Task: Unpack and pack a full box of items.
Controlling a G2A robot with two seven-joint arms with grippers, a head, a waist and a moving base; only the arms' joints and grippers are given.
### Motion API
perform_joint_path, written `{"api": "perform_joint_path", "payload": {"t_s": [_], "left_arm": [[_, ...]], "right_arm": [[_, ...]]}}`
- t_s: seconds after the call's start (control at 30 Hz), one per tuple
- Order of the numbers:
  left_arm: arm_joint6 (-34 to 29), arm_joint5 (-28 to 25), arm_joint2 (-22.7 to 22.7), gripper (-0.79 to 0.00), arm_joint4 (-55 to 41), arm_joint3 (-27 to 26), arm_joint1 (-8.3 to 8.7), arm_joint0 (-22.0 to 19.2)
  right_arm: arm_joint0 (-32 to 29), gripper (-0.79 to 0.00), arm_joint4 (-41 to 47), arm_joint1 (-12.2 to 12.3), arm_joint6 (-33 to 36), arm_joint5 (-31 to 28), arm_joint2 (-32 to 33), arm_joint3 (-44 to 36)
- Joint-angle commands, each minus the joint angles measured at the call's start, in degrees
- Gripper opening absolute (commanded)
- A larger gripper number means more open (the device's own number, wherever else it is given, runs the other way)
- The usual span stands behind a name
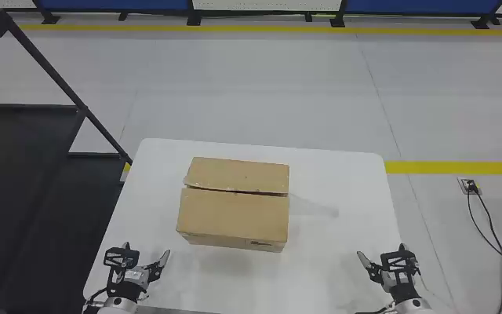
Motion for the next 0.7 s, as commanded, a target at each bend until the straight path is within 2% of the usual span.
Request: {"api": "perform_joint_path", "payload": {"t_s": [0.0, 0.47, 0.67], "left_arm": [[0.0, 0.0, 0.0, 0.0, 0.0, 0.0, 0.0, 0.0], [0.12, -0.17, 0.04, 0.0, -0.59, 0.04, -0.05, -0.16], [2.45, -4.42, -2.72, 0.0, -5.95, -0.01, -0.02, -1.58]], "right_arm": [[0.0, -0.001, 0.0, 0.0, 0.0, 0.0, 0.0, 0.0], [0.05, 0.0, 0.07, -0.04, -0.18, -1.12, -0.49, -0.48], [0.07, 0.0, -0.61, -0.13, 1.22, -4.53, -2.28, -6.49]]}}
